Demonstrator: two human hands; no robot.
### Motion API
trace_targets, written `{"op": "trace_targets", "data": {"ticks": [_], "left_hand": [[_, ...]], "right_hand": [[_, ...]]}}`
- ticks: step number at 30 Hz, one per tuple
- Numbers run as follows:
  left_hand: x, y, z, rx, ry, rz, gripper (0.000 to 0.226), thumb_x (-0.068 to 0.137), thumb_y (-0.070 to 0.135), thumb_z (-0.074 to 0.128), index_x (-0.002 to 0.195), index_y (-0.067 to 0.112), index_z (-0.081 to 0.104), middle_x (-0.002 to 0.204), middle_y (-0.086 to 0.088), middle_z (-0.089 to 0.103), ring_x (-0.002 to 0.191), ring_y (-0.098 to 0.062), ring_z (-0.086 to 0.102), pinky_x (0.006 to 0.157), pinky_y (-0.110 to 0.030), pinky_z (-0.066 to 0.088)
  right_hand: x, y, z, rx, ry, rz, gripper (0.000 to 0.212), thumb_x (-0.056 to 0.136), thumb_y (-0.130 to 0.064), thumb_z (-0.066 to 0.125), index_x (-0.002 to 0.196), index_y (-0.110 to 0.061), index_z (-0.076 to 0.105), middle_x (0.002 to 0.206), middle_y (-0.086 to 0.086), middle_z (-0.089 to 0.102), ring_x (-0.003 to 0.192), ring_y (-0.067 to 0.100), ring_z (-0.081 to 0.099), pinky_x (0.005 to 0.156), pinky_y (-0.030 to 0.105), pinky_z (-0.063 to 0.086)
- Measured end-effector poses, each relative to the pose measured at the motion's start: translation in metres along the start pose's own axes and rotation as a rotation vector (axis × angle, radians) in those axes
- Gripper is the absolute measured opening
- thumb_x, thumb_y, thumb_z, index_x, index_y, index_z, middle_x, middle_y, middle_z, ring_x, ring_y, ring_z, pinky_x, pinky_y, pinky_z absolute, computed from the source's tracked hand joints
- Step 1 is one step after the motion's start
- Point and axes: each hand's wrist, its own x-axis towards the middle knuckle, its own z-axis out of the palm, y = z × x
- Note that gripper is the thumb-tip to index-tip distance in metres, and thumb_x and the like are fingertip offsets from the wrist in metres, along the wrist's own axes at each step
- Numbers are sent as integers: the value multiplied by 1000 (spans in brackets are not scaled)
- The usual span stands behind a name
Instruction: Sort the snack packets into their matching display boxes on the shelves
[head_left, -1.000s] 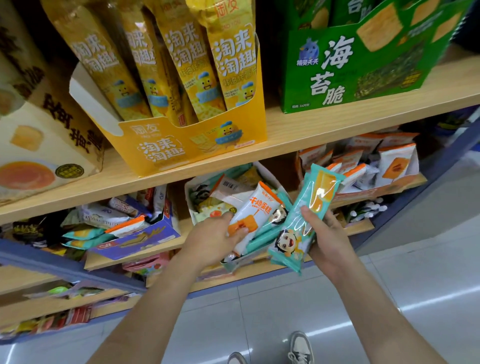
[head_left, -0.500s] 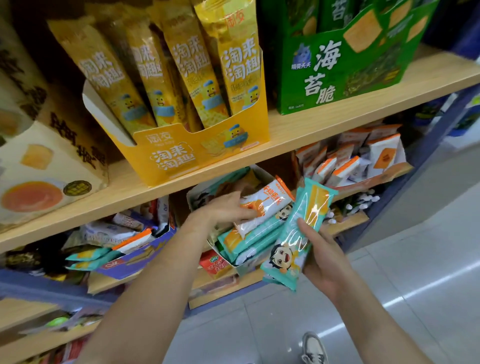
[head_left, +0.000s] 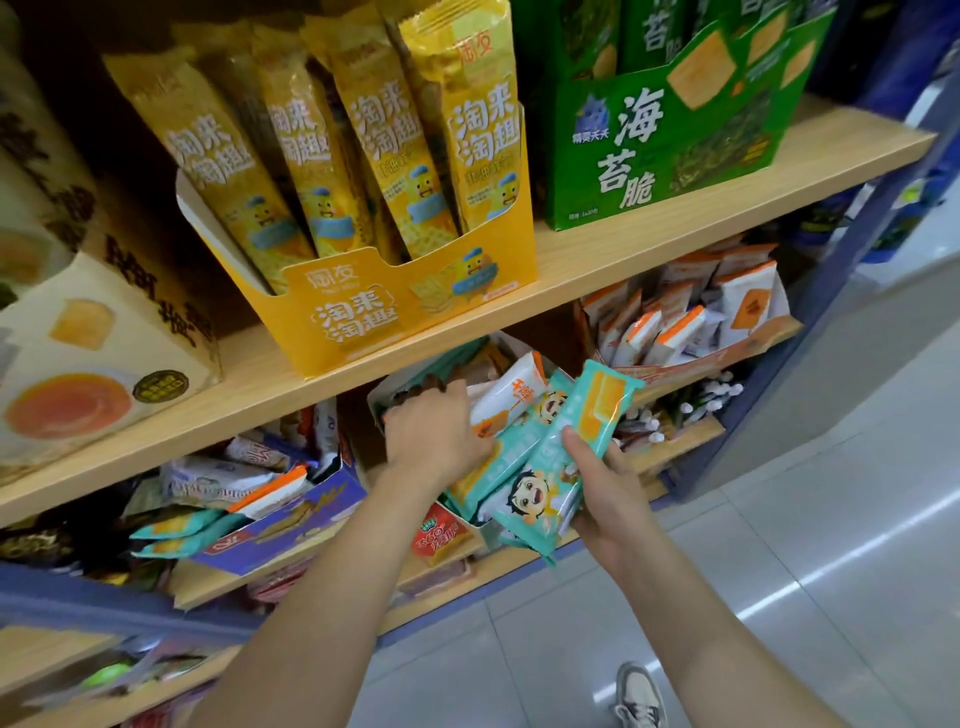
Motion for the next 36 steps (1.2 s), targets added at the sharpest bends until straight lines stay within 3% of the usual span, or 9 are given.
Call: {"op": "trace_targets", "data": {"ticks": [3, 6, 10, 13, 16, 19, 23, 29, 36], "left_hand": [[-34, -13, 0, -44, 120, -115, 79, 73, 71, 59, 132, 22, 42, 120, -6, 57, 110, -27, 57, 86, -40, 48], [-69, -31, 2, -358, 66, -284, 87, 71, 69, 64, 141, 29, 32, 118, 0, 53, 106, -22, 57, 74, -35, 51], [-111, -34, 9, -883, 36, -498, 64, 67, 56, 78, 121, 35, 51, 102, 12, 65, 87, -8, 64, 68, -33, 53], [-118, -30, 14, -1052, -1, -585, 48, 69, 43, 83, 108, 30, 57, 89, 15, 71, 81, -5, 67, 80, -38, 55], [-111, -29, 17, -1113, -27, -602, 43, 68, 43, 83, 99, 32, 56, 87, 16, 72, 82, -8, 69, 83, -42, 55], [-107, -22, 15, -1192, -49, -579, 51, 65, 47, 83, 105, 35, 54, 92, 16, 72, 84, -6, 69, 84, -40, 56], [-109, -3, 5, -1366, -65, -526, 46, 74, 31, 83, 111, 36, 54, 98, 15, 73, 85, -2, 69, 80, -32, 55], [-115, 37, -22, -1745, -252, -470, 43, 71, 41, 72, 107, 18, 67, 98, -6, 75, 92, -24, 72, 79, -40, 57], [-104, 74, -33, -1716, -262, -410, 29, 79, 32, 70, 102, 13, 70, 96, -10, 76, 91, -28, 72, 85, -46, 57]], "right_hand": [[2, -2, 5, -168, 126, -60, 15, 89, -29, 72, 98, -17, 70, 96, 5, 76, 85, 24, 73, 71, 38, 60], [6, -12, 13, -260, 163, -121, 21, 87, -37, 73, 89, -16, 70, 85, 0, 74, 77, 19, 70, 67, 33, 56], [17, -22, 42, -404, 76, -108, 32, 89, -41, 70, 91, -10, 63, 69, 5, 58, 55, 19, 54, 58, 33, 52], [25, -20, 60, -401, 33, -79, 41, 94, -29, 67, 125, -7, 53, 75, 8, 59, 64, 23, 60, 77, 48, 61], [25, -18, 61, -409, 14, -64, 45, 97, -14, 59, 139, -9, 44, 85, 9, 60, 80, 26, 64, 79, 45, 60], [11, -14, 48, -430, -14, -103, 27, 97, -11, 56, 124, -14, 55, 92, 6, 60, 84, 18, 61, 69, 31, 56], [-11, -14, 22, -464, -68, -110, 8, 96, -24, 61, 100, -22, 68, 104, 8, 68, 89, 17, 64, 69, 30, 50], [-47, -38, -11, -273, -707, 239, 38, 100, -44, 45, 134, -32, 57, 128, 15, 64, 118, 40, 60, 91, 56, 53], [-45, -64, -41, -288, -549, 129, 36, 92, -23, 61, 128, -25, 62, 119, 15, 69, 108, 34, 68, 91, 54, 55]]}}
